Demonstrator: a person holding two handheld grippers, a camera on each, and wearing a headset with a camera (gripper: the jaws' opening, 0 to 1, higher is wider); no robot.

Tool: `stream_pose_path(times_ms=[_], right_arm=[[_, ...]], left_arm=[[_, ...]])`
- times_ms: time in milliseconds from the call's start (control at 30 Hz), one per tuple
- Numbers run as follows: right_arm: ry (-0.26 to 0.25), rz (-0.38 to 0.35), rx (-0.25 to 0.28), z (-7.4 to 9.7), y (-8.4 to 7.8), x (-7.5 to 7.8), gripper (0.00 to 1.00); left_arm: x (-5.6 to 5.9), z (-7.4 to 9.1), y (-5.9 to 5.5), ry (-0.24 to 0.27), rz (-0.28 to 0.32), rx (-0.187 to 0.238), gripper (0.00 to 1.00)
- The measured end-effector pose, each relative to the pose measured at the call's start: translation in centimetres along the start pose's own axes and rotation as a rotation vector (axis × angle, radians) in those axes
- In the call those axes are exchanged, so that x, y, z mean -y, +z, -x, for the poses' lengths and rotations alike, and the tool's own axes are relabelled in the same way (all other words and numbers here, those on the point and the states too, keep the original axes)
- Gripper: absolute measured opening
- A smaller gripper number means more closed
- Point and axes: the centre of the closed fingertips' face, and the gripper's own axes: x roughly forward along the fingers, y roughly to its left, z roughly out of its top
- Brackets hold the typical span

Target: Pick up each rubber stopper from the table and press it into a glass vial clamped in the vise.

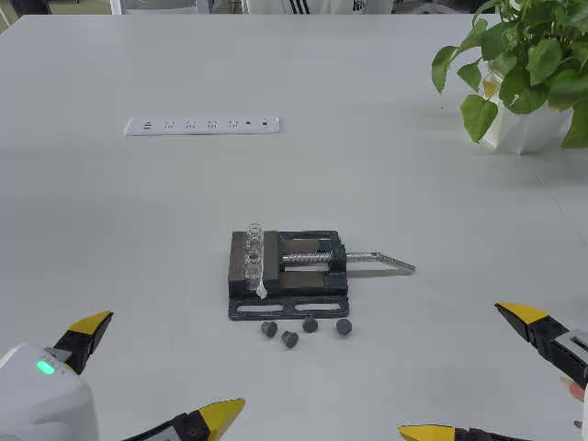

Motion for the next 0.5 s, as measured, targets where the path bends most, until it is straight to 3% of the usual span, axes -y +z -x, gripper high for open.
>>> stream_pose_path(times_ms=[300, 500], right_arm=[[-0.006, 0.001, -0.002, 0.06, -0.10, 0.20, 0.99], [0.010, 0.013, -0.025, -0.07, -0.52, -0.11, 0.98]], left_arm=[[0.36, -0.11, -0.17, -0.004, -0.023, -0.016, 0.95], [-0.04, 0.07, -0.20, 0.000, -0.027, -0.013, 0.95]])
